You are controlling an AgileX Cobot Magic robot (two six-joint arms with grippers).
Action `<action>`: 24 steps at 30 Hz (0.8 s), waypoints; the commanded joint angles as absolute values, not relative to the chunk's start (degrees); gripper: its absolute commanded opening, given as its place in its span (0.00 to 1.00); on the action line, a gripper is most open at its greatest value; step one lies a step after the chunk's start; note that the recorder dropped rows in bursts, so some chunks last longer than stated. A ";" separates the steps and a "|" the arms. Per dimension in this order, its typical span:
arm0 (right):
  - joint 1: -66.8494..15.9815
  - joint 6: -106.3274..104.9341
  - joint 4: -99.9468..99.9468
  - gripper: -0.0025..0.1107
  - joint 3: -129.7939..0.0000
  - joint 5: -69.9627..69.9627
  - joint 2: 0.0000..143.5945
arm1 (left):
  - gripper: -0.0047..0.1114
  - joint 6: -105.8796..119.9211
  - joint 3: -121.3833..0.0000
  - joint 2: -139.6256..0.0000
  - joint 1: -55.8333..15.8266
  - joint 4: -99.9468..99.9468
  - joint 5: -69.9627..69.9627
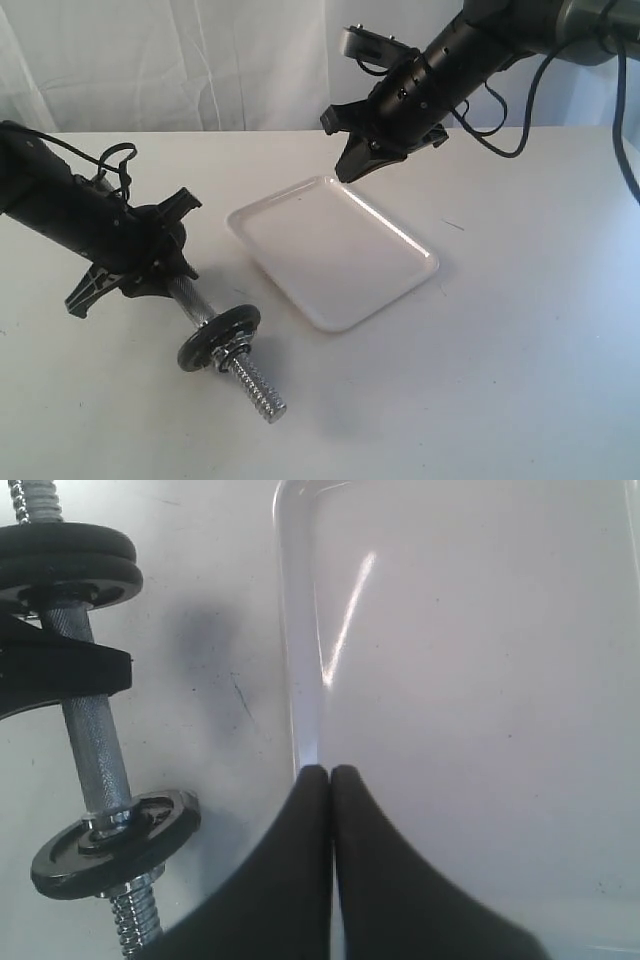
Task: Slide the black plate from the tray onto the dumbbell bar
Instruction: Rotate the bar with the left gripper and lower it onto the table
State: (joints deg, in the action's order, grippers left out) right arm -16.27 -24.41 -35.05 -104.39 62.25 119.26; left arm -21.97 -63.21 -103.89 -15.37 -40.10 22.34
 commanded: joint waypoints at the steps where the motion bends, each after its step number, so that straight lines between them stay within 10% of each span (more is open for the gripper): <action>1: -16.20 -24.17 -34.76 0.02 -104.57 62.68 119.02 | 0.04 -22.48 -65.30 -100.78 -15.52 -45.20 24.49; 7: -16.20 -24.17 -34.76 0.02 -104.57 63.03 119.02 | 0.12 -22.12 -65.30 -100.77 -15.52 -45.20 25.34; 17: -16.20 -24.17 -34.76 0.02 -104.57 63.17 119.02 | 0.67 -22.20 -65.30 -100.77 -15.52 -45.57 26.36; 24: -16.20 -24.17 -34.88 0.02 -104.57 63.69 119.02 | 0.71 -22.30 -65.30 -101.24 -15.52 -45.07 27.45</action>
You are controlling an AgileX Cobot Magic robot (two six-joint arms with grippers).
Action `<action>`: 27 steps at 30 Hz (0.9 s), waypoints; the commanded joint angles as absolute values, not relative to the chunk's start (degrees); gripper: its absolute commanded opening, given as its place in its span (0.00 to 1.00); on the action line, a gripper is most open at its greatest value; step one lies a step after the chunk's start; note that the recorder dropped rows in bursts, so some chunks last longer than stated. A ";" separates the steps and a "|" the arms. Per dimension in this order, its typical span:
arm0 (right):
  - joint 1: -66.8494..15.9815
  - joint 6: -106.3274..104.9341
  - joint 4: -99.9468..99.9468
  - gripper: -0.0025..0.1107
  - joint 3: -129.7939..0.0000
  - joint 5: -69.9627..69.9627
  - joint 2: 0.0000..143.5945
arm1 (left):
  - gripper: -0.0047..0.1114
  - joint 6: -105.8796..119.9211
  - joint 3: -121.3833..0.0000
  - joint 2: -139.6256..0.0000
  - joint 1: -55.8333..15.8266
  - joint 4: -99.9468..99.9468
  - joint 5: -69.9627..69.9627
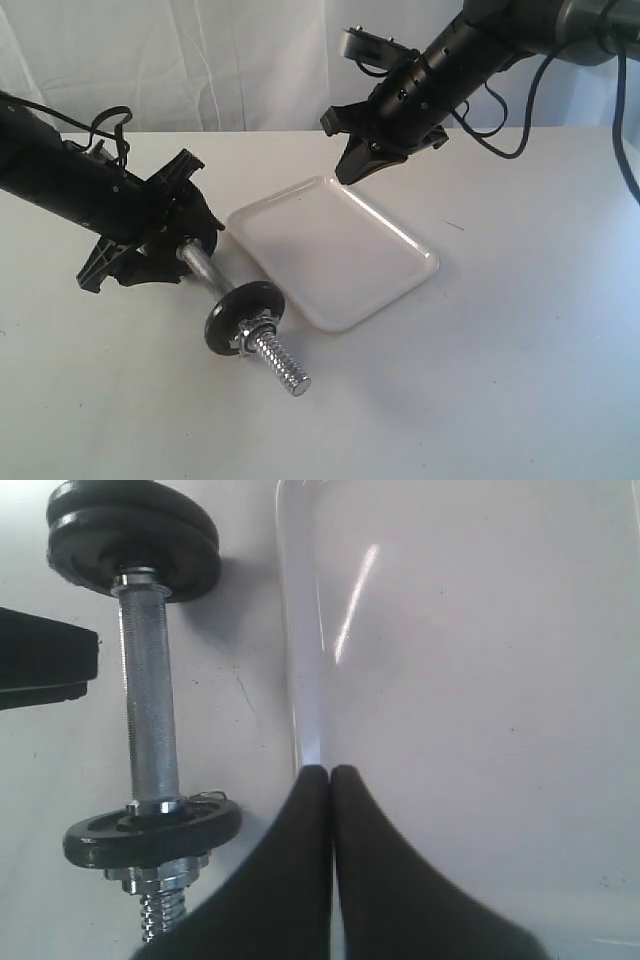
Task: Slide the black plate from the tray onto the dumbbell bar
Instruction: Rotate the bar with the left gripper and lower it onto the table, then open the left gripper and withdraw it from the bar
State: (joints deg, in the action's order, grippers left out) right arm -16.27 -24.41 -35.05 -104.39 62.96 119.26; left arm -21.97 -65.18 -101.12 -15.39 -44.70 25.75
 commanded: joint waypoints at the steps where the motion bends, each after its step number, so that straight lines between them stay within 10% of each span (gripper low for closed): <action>1: -16.20 -24.17 -34.88 0.02 -104.57 63.69 119.02 | 0.71 -22.30 -65.30 -101.39 -15.52 -44.90 27.88; 7: -16.20 -24.17 -34.18 0.02 -104.57 62.85 117.35 | 0.65 -23.35 -65.30 -101.99 -15.52 -43.14 28.34; 17: -15.97 -24.06 -29.72 0.02 -104.57 62.32 114.45 | 0.04 -23.24 -65.30 -101.99 -15.52 -39.07 28.06; 27: -15.97 -21.61 -24.39 0.02 -104.57 62.09 113.65 | 0.04 -17.24 -65.30 -100.88 -15.31 -33.14 27.12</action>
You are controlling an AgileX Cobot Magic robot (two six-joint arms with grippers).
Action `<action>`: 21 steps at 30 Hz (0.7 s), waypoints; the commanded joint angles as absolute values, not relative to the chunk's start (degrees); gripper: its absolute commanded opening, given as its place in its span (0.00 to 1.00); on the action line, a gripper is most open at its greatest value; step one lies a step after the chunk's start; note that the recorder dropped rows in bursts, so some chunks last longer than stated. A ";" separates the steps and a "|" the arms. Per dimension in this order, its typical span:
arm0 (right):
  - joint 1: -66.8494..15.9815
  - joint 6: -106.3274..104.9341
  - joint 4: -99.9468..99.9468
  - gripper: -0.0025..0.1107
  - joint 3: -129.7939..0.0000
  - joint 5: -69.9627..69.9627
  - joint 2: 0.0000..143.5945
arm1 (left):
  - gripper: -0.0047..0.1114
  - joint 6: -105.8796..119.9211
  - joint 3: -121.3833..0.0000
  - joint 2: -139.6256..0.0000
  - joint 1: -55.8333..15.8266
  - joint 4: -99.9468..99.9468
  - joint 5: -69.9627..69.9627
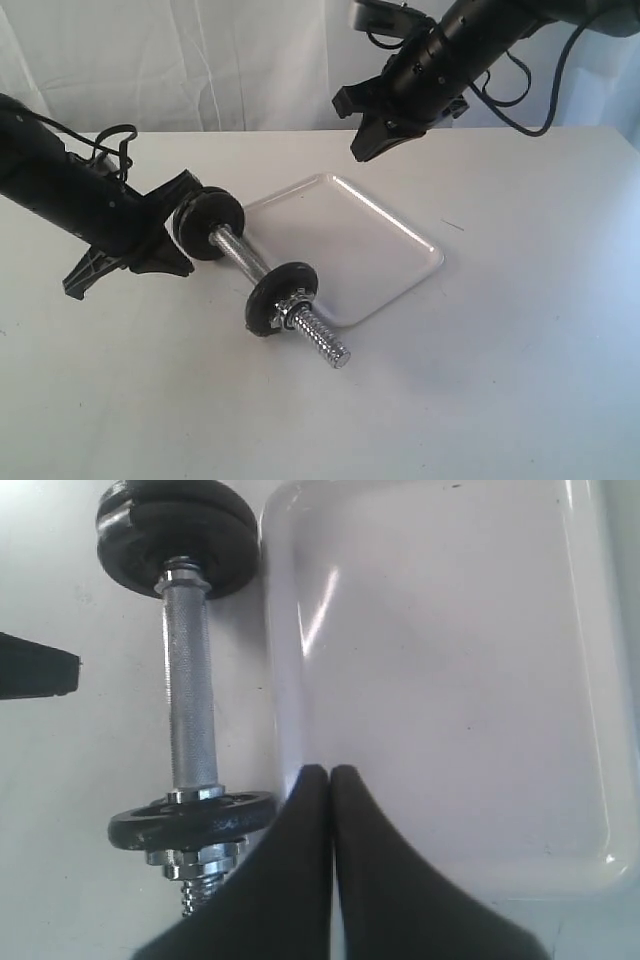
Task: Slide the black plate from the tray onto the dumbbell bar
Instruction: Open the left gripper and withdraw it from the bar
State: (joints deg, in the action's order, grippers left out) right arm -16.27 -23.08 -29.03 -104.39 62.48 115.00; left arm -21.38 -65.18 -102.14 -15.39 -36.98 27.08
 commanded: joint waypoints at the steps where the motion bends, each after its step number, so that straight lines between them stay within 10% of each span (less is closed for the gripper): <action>1: -15.97 -21.76 -22.98 0.02 -104.57 61.98 112.96 | 0.04 -15.24 -65.30 -99.93 -15.31 -31.14 26.16; 6: -15.97 -20.66 -15.55 0.02 -103.43 57.57 104.46 | 0.04 -5.49 -65.11 -88.46 -15.31 -5.97 17.16; 21: -15.97 -17.68 -17.70 0.02 -92.59 48.85 102.08 | 0.04 -18.03 -51.42 -92.65 -16.76 -16.23 10.52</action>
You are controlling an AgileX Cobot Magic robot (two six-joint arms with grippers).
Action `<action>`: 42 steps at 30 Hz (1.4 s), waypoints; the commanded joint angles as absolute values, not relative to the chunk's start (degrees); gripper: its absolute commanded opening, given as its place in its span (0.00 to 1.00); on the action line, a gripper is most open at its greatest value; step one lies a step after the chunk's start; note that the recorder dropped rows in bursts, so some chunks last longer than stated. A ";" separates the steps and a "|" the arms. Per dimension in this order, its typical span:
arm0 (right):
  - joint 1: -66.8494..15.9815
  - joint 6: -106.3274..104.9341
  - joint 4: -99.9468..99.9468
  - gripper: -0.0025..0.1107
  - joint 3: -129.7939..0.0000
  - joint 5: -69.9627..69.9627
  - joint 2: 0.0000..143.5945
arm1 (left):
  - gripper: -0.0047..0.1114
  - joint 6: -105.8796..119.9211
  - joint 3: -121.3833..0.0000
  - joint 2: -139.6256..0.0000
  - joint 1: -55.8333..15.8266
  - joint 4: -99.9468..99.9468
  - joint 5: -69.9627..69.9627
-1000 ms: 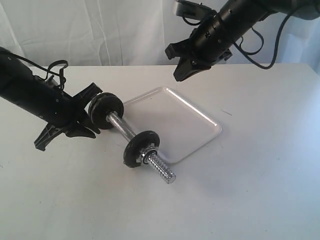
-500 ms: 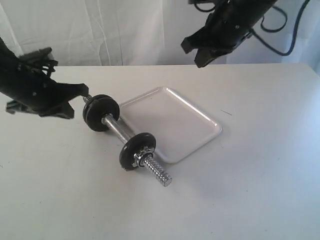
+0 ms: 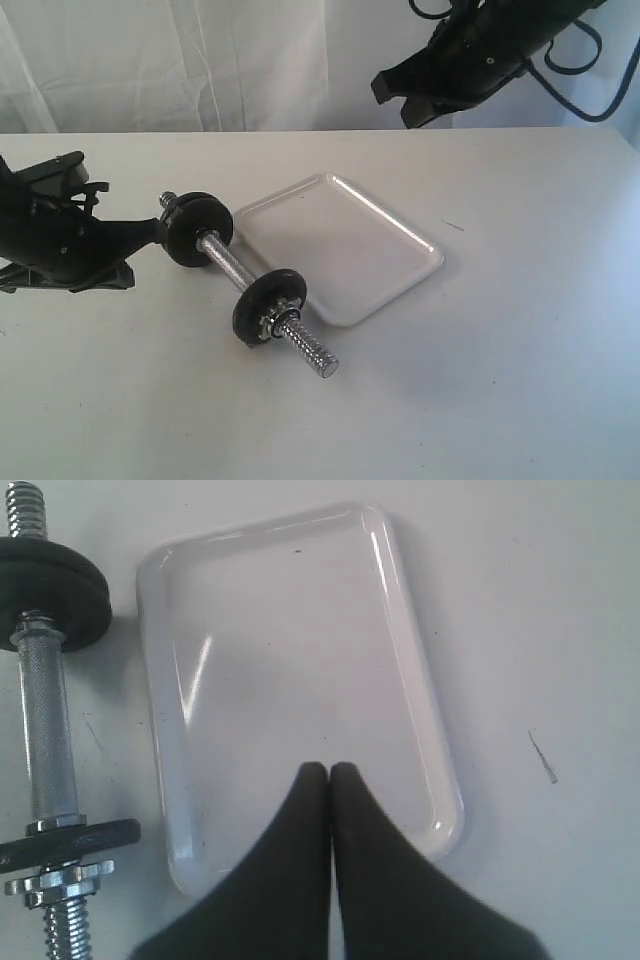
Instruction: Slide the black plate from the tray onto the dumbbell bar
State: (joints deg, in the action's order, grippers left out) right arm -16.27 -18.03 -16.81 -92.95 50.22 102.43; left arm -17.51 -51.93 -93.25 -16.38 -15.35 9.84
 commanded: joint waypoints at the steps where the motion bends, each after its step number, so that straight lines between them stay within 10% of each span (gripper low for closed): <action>1: -15.97 -17.68 -17.70 0.02 -92.59 48.85 102.08 | 0.04 -18.03 -51.42 -92.65 -16.76 -16.23 10.66; 11: -15.97 -21.06 -19.14 0.02 -89.38 48.95 99.28 | 0.04 -2.05 -51.42 -81.33 -16.76 -15.84 7.30; 29: -15.97 -31.29 -26.57 0.02 -43.79 24.01 61.38 | 0.04 11.82 -30.14 -50.48 -16.76 -15.84 -10.14; 42: -15.97 -29.11 -26.28 0.02 -38.69 35.99 47.96 | 0.04 11.78 -29.00 -46.66 -16.76 -15.84 -11.94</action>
State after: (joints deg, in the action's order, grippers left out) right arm -16.27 -29.36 -26.39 -38.75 35.57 49.16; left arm 12.13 -29.25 -47.09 -16.50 -15.47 -11.74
